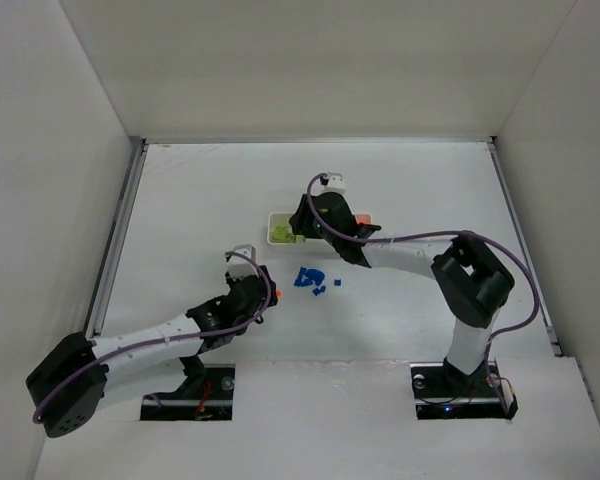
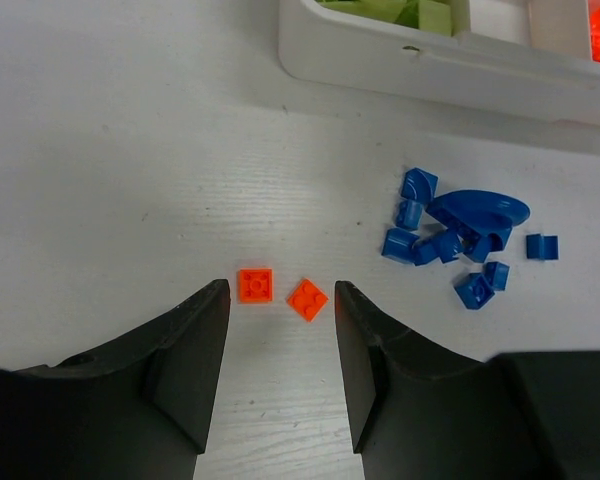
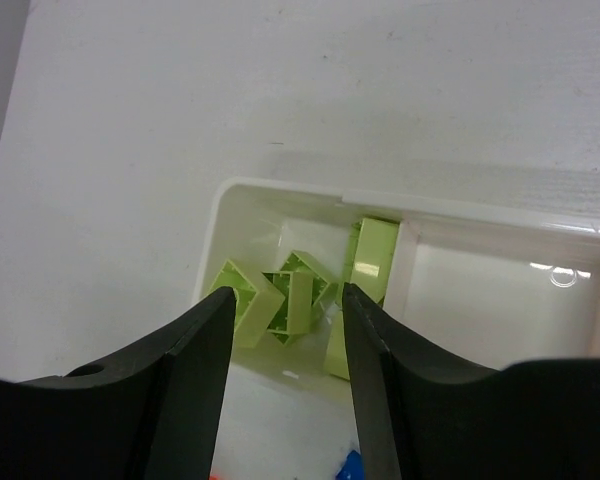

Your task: Sort the legos into containers by color

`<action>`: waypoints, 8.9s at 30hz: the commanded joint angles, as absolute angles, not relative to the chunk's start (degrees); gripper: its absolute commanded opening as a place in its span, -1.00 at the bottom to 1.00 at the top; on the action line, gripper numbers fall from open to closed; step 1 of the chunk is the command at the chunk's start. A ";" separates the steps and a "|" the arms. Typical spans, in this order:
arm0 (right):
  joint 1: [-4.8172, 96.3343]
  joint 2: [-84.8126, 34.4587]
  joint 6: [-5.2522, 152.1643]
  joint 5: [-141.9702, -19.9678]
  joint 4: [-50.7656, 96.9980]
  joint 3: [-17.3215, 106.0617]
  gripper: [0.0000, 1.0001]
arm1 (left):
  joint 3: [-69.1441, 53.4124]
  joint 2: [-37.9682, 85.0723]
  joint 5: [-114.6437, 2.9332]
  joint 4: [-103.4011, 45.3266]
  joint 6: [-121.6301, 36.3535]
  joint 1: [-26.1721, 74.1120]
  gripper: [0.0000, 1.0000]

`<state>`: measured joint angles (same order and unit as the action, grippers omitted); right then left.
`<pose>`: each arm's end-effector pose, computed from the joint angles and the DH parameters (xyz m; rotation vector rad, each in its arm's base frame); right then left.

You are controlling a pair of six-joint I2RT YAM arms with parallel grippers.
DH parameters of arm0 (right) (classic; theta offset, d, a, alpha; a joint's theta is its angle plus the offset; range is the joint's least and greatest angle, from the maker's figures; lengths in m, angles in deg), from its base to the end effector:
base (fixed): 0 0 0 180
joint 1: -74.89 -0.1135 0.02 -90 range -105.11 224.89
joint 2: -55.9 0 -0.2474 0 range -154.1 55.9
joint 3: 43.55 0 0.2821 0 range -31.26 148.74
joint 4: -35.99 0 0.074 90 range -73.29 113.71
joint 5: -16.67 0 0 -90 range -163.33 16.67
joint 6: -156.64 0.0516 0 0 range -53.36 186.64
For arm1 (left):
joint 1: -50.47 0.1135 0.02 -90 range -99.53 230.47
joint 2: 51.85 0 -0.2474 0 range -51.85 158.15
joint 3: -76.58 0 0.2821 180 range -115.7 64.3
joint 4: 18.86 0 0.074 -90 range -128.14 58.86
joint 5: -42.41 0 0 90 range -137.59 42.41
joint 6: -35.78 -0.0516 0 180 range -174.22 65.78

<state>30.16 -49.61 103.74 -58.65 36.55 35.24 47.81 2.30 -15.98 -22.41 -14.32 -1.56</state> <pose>0.3284 0.3070 0.1704 0.0279 2.0719 0.6416 0.1648 -0.1672 0.1361 -0.1206 2.0210 -0.4539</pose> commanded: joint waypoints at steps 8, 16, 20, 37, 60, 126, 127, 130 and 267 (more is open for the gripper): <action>29.84 -32.36 102.68 -53.99 38.65 19.82 -0.25 | 37.07 14.31 -15.16 -18.40 -16.15 -7.58 -0.11; 31.69 -18.55 103.20 -51.80 38.04 4.79 -0.24 | 26.52 25.39 -13.15 -17.61 -16.69 -11.27 -0.06; 33.44 -14.33 104.69 -51.62 38.48 -0.58 -0.07 | 21.60 32.24 -12.00 -17.52 -18.35 -11.45 -0.05; 35.64 -8.87 105.57 -53.38 41.11 -7.80 0.28 | 15.88 44.47 -7.25 -17.69 -21.61 -11.89 0.06; 35.73 -8.43 105.75 -53.46 41.38 -8.68 0.29 | 16.32 34.64 -7.69 -17.25 -22.31 -11.80 -0.36; 36.96 -7.91 105.75 -54.61 42.34 -10.52 0.27 | 5.07 43.50 -16.04 -12.34 -21.87 -1.34 -0.90; 36.96 -7.73 105.75 -54.61 42.34 -10.61 0.27 | 4.54 44.29 -16.22 -12.07 -22.40 -1.08 -0.90; 36.61 -7.29 105.75 -54.69 41.99 -10.61 0.26 | 2.52 46.40 -16.39 -12.86 -23.80 -0.38 -0.79; 11.83 -24.97 106.10 -47.93 37.33 -0.23 -0.11 | 12.02 37.34 -30.98 -14.44 -20.73 3.75 -0.78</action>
<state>12.74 -27.93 103.57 -50.52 34.87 1.64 15.64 34.40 -28.46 -17.08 -19.65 2.50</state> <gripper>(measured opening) 0.447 0.163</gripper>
